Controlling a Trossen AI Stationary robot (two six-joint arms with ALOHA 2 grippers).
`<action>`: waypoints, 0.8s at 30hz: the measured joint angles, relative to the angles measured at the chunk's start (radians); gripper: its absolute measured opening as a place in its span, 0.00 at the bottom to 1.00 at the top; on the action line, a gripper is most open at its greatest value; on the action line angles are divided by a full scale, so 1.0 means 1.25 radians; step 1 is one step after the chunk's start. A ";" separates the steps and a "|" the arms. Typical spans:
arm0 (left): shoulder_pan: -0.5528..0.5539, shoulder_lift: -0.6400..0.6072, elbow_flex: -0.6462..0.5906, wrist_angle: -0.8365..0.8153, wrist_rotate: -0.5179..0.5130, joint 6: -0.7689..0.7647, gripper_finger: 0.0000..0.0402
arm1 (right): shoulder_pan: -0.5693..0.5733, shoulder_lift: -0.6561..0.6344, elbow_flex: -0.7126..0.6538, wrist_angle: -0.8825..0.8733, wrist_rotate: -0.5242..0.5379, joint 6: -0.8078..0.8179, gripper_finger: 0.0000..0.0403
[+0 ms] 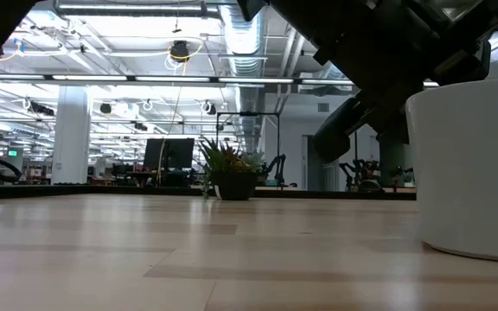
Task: Pick and place USB-C Cables
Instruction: Put the blue charger cable into the white bin, then return to Home Position
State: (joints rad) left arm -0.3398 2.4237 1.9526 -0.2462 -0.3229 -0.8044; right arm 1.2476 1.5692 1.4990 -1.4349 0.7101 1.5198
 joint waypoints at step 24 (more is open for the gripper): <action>0.011 -0.013 0.000 0.102 0.035 0.064 0.36 | -0.001 0.000 0.007 0.072 0.034 -0.034 0.40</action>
State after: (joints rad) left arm -0.3256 2.4079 1.9522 -0.1191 -0.2793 -0.7243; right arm 1.2467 1.5692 1.5073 -1.3451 0.7526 1.4773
